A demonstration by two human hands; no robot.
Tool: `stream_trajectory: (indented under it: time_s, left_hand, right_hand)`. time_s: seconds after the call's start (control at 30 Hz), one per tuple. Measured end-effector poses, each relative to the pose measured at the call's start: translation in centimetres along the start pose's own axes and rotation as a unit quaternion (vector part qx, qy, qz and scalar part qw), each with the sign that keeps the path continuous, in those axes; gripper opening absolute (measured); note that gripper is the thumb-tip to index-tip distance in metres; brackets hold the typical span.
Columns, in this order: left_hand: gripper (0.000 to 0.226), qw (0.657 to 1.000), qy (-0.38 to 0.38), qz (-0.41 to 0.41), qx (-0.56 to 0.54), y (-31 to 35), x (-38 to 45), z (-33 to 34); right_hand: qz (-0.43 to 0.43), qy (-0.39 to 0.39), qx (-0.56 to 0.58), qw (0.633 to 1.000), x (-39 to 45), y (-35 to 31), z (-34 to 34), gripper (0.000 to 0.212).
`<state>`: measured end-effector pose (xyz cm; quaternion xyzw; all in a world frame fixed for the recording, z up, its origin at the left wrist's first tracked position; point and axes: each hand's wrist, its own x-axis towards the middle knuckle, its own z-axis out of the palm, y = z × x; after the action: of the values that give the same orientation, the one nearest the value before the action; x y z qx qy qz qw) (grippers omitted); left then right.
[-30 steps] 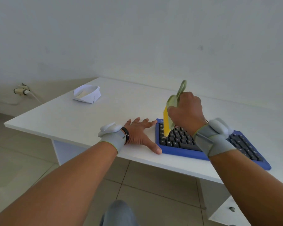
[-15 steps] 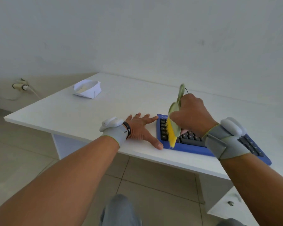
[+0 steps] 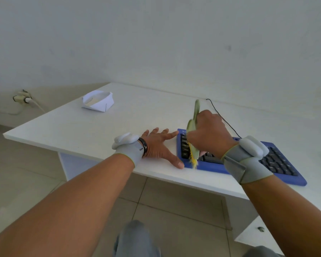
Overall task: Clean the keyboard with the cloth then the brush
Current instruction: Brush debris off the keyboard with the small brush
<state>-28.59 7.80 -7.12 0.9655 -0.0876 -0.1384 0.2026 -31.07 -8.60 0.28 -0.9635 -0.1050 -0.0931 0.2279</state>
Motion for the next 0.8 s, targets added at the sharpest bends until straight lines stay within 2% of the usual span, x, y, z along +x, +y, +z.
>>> stream_trajectory:
  time_s: [0.1,0.17,0.27,0.4,0.5,0.67,0.73,0.8]
  left_hand:
    - [0.129,1.0,0.002,0.003,-0.003,0.0,-0.1,-0.1]
    - [0.13,1.0,0.001,0.004,-0.005,-0.1,-0.2,-0.1]
    - [0.131,1.0,0.006,0.007,-0.005,-0.2,0.1,-0.2]
    - [0.131,1.0,0.003,0.007,0.0,-0.2,0.2,0.3]
    - [0.13,1.0,-0.002,0.006,0.0,-0.1,0.1,0.3]
    - [0.13,1.0,0.005,0.005,-0.009,-0.1,0.1,0.0]
    - [0.13,1.0,0.004,0.009,-0.01,-0.2,0.0,-0.1]
    - [0.13,1.0,0.005,0.01,-0.012,-0.3,0.0,-0.1]
  right_hand:
    - [0.013,-0.021,0.063,0.998,0.1,-0.3,-1.5,0.016]
    - [0.014,0.021,0.081,0.996,0.9,-0.2,-2.2,0.015]
    - [0.01,0.105,0.045,0.993,2.2,0.3,-1.7,0.019]
    - [0.046,0.079,0.043,0.995,2.3,1.2,0.4,0.016]
    - [0.036,0.044,0.039,0.998,0.9,1.1,0.8,0.016]
    - [0.045,-0.016,0.124,0.991,0.4,1.0,-1.9,0.011]
    - [0.04,0.007,0.11,0.993,1.5,1.3,-2.7,0.01]
    - [0.028,0.067,0.042,0.997,3.1,1.7,-2.8,0.02]
